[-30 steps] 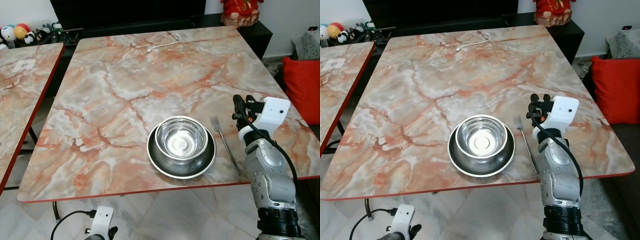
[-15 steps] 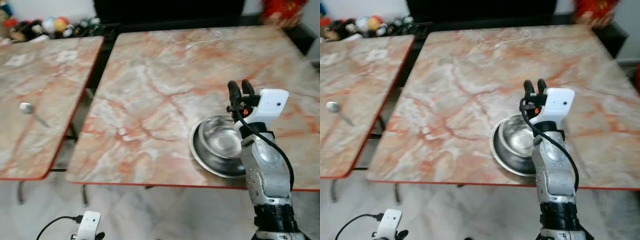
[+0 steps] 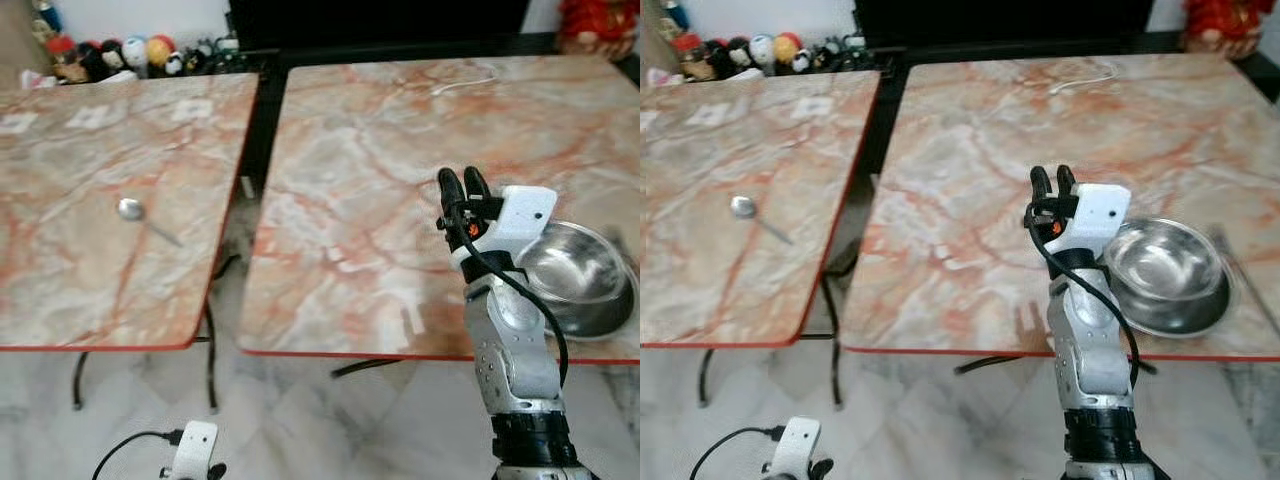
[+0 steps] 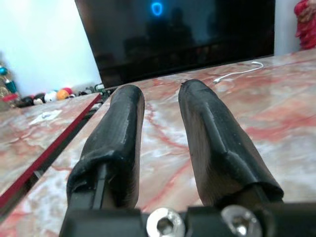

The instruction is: Setting the table

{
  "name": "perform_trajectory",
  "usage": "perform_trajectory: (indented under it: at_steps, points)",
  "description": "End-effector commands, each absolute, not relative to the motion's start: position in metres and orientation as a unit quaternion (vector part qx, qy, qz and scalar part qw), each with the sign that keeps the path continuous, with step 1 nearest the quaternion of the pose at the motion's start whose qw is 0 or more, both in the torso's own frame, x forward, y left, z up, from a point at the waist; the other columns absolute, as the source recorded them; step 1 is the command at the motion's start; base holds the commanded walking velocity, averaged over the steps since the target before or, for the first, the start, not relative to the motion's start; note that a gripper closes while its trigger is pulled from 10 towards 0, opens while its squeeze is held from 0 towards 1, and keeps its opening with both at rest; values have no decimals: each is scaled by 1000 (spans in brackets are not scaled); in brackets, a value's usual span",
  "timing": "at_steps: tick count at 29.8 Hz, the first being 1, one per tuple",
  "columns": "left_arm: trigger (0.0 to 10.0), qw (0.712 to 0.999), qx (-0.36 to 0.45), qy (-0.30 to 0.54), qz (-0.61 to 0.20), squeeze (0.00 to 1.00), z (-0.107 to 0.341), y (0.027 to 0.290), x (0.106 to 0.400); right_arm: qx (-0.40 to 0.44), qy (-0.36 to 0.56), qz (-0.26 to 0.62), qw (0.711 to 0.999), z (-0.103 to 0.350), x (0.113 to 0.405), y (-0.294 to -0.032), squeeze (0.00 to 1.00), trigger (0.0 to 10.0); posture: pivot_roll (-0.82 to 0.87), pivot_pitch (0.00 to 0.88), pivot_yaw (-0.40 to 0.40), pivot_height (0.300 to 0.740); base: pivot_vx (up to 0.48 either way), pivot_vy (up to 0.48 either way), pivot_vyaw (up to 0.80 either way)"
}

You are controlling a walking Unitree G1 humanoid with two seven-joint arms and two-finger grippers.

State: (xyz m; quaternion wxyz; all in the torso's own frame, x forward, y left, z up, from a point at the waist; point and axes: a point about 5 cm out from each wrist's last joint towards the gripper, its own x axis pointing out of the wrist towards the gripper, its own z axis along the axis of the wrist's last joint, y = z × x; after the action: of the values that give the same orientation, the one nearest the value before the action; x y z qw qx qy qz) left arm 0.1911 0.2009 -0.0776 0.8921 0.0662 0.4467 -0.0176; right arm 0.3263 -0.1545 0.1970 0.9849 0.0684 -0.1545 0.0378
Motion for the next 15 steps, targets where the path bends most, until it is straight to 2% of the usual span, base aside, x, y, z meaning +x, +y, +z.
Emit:
perform_trajectory:
  at_steps: [1, 15]
  points:
    - [10000, 882, 75, 465, -16, 0, -82, 206, 182, 75, -164, 43, 983, 201, 327, -152, 0, 10000, -158, 65, 65, 740, 0, 480, 0]
    - [10000, 878, 77, 472, -7, 0, -82, 223, 173, 72, -162, 52, 983, 200, 327, -149, 0, 10000, -167, 51, 62, 740, 0, 480, 0]
